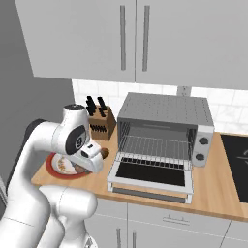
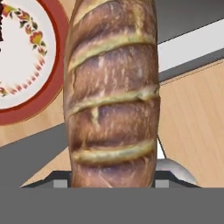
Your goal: Pick up the kebab skewer and baguette bread, and place them inside the toaster oven. Close the toaster oven door and start by setting the timer.
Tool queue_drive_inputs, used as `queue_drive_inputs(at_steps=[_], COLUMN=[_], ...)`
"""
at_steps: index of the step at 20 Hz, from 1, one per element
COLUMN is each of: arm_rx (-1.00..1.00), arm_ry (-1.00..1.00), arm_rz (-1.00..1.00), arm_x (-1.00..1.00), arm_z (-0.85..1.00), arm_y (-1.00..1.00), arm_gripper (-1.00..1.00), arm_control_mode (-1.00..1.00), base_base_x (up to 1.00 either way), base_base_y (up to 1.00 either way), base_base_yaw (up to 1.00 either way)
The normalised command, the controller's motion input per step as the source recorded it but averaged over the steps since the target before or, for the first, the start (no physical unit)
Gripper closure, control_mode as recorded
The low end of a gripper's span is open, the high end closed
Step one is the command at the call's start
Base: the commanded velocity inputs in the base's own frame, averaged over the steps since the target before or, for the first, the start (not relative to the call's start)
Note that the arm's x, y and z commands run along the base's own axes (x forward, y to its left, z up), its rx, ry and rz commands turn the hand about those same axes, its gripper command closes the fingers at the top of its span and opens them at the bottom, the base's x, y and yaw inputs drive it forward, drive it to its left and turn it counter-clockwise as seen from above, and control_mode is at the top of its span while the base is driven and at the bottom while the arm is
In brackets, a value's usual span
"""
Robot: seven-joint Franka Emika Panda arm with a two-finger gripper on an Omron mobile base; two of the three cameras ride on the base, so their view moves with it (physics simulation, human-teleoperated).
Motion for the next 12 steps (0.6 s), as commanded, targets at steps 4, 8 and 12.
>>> queue_drive_inputs(at_steps=[4,8,12], arm_rx=[0.00,0.00,0.00], arm_ry=[0.00,0.00,0.00], arm_rz=[0.12,0.19,0.19], arm_x=[-0.21,0.01,0.13], arm_z=[0.78,0.37,0.05], arm_y=[-0.99,-1.00,-0.76], arm_gripper=[1.00,1.00,1.00], arm_control_mode=[-1.00,-1.00,-1.00], base_base_x=[0.00,0.00,0.00], base_base_y=[0.00,0.00,0.00], base_base_yaw=[0.00,0.00,0.00])
